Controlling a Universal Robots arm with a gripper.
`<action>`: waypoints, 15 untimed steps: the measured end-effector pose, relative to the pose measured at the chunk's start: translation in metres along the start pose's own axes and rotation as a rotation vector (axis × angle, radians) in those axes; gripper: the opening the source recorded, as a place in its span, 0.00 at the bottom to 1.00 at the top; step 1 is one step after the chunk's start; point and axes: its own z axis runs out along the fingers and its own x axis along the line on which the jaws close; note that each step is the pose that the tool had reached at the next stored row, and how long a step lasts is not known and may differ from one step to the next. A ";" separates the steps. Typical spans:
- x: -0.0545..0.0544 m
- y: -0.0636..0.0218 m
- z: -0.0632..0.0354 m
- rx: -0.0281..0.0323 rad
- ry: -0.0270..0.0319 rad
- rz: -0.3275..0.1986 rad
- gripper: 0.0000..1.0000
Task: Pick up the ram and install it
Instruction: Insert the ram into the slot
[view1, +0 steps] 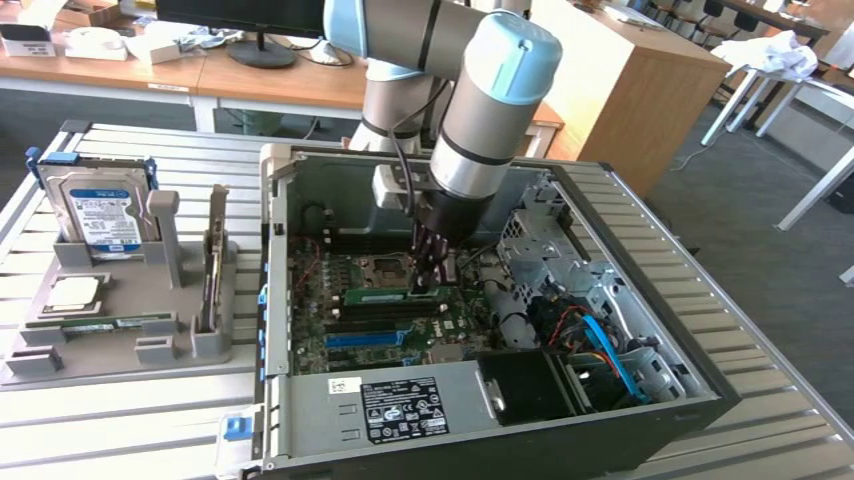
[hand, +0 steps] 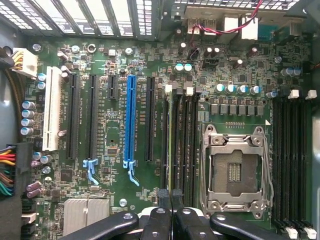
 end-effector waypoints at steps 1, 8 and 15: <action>0.000 0.0000 0.0000 0.0000 0.0001 0.000 0.11; 0.001 0.0000 0.0002 0.0001 0.0002 0.000 0.11; 0.001 -0.0002 0.0038 0.0001 0.0001 0.000 0.11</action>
